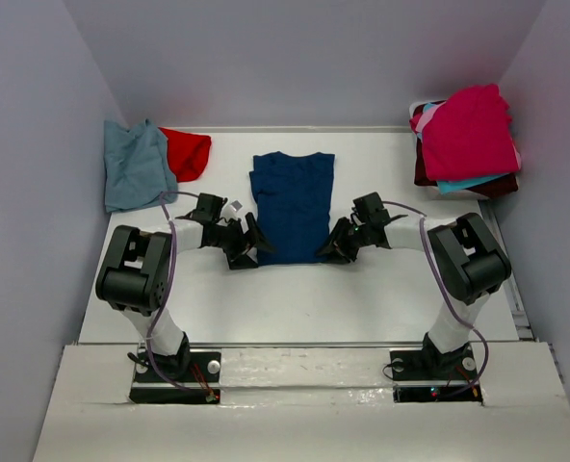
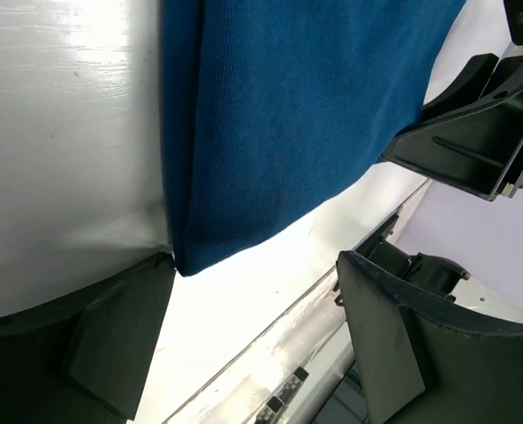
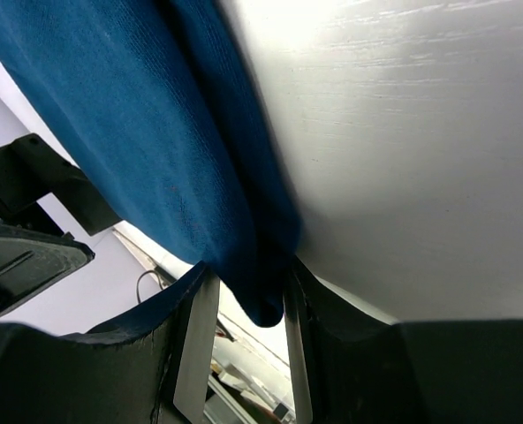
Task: Fold and stack the t-shirts
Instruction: Fold the tshirt
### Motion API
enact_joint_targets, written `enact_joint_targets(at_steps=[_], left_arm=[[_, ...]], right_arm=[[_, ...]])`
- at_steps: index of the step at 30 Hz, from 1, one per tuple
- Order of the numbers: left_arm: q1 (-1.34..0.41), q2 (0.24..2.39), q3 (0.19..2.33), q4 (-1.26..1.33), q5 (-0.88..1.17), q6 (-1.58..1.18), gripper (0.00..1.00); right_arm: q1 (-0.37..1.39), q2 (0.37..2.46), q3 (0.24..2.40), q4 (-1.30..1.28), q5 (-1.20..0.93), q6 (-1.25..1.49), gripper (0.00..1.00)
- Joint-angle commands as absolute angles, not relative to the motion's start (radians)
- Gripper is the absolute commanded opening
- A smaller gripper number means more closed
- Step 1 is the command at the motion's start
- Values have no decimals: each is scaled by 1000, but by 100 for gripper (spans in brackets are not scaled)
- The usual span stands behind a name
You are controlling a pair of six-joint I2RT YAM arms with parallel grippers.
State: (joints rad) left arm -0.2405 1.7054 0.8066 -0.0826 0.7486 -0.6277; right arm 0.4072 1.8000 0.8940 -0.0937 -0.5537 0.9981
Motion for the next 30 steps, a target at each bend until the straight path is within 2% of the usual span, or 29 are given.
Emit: enact_joint_targets(at_steps=[1,3,5,8,18,30], left_arm=[[-247,1801,723,-216,560,-543,87],[-247,1810,721,-209,564,-545,84],[-247,1819,726,-196,565,-548,75],[-247,1828,741,-195,549,-545,71],[-247,1809,851,-317,328,-511,81],[-238,1894,899,-281,365,-519,80]], right_arm=[[414,1804,916,-121,-505,973,41],[414,1801,920,-126,-505,969,41],[414,1799,920,-126,-506,968,41],[414,1798,919,-126,-506,968,41],[414,1789,908,-127,-509,963,41],[414,1784,910,-130,-511,960,41]])
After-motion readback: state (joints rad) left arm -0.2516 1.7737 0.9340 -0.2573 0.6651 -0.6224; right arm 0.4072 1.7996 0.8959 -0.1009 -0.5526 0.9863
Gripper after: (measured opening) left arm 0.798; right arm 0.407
